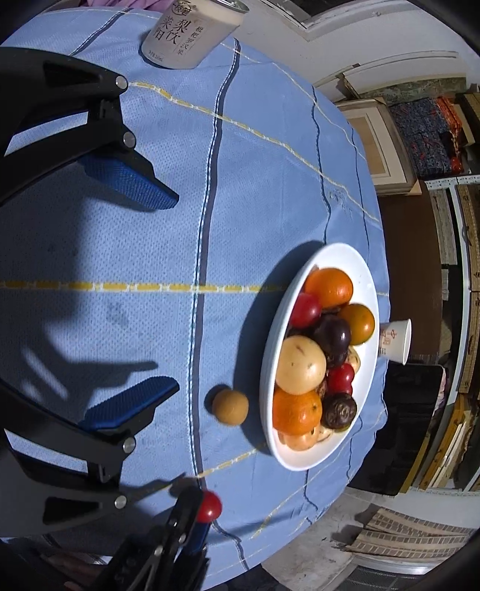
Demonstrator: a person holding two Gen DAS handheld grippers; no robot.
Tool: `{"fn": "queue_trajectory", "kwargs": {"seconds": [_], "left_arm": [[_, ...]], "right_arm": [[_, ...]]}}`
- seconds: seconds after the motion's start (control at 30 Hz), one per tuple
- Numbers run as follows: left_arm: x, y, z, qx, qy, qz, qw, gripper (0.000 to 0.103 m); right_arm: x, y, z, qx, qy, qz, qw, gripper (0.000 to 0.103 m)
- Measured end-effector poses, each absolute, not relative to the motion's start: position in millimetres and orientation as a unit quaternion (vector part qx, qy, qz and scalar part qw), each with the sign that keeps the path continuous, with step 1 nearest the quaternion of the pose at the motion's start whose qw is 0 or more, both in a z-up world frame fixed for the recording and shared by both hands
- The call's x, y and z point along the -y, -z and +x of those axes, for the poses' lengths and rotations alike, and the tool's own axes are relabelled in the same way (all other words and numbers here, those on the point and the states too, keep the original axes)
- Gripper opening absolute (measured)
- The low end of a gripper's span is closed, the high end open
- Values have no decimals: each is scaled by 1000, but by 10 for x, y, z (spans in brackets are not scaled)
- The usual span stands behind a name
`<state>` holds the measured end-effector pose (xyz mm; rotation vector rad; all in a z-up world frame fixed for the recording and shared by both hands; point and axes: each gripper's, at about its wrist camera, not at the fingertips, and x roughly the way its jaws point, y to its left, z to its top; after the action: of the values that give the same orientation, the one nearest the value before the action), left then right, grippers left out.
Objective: Organize fruits
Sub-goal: 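Grasp the last red tomato with the right tool, then grasp the small brown round fruit with the left tool while the right tool holds the tomato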
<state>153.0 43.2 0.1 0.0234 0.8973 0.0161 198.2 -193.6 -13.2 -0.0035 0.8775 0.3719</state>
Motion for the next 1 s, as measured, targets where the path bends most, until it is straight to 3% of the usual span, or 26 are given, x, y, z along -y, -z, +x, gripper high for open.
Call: {"fn": "queue_trajectory", "kwargs": {"seconds": [0.3,0.43,0.6,0.77,0.83,0.97,1.0], "left_arm": [[-68,-55,1667,-440,7,20,898,90],[135,-66,1817,-439,18,34,898,85],[219,56,1986,-459,25,28,888,69],[223,121,2101,-457,20,33,889,67],[217,117,2110,-456,20,27,890,60],[254,106,2085,-446,33,34,894,29],[277,104,2073,-443,34,42,895,27]], "right_arm": [[2101,140,1917,-413,-205,38,886,29],[2136,123,1923,-416,-201,37,886,30],[2153,91,1920,-413,-200,41,887,30],[2133,85,1914,-413,-203,40,887,31],[2139,97,1926,-415,-200,41,887,31],[2121,115,1935,-418,-200,36,885,31],[2117,111,1934,-418,-200,36,886,31]]}}
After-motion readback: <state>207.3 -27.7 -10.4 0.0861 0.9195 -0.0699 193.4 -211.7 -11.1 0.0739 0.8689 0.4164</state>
